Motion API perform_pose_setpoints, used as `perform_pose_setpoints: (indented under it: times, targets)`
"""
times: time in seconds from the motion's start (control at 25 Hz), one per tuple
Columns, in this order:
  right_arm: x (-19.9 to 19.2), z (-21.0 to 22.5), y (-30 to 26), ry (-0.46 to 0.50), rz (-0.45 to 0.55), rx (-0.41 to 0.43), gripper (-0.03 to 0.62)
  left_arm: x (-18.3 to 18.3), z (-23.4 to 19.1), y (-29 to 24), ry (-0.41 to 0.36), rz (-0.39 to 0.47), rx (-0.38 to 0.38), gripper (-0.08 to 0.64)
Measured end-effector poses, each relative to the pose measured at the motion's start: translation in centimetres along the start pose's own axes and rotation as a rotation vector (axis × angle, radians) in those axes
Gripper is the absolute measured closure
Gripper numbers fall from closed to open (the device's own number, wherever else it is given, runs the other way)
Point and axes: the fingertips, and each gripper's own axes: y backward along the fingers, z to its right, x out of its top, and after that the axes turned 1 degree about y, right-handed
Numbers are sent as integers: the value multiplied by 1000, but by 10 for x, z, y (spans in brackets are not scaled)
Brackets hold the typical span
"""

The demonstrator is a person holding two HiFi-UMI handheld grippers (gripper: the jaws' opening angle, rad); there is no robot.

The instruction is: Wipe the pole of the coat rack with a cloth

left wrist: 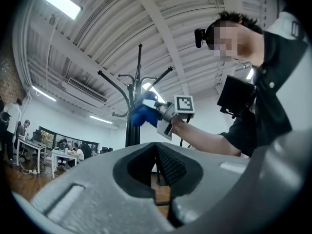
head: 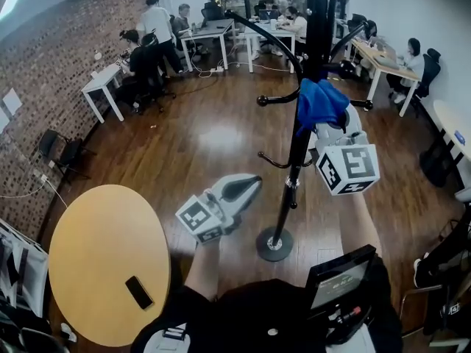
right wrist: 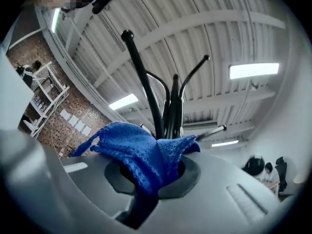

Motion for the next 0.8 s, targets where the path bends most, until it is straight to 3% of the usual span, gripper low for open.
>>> perform_pose_setpoints:
  times: [0.32, 0.44, 0.56, 0.72, 0.8]
  targets:
    - [137, -41, 44, 94, 338, 95, 552, 15, -8, -4, -10, 29, -6, 563]
    - [151, -51, 52, 130, 379, 91, 551, 14, -10, 0, -22, 18, 1, 563]
    - [112, -29, 33, 88, 279, 50, 551, 14, -3, -3, -7, 38, -22, 563]
    - [11, 4, -3, 5, 1, 6, 554, 10, -1, -7, -15, 25, -28, 563]
    - [-32, 3, 1, -26, -76, 14, 554, 4, -1, -4, -15, 10, -27, 563]
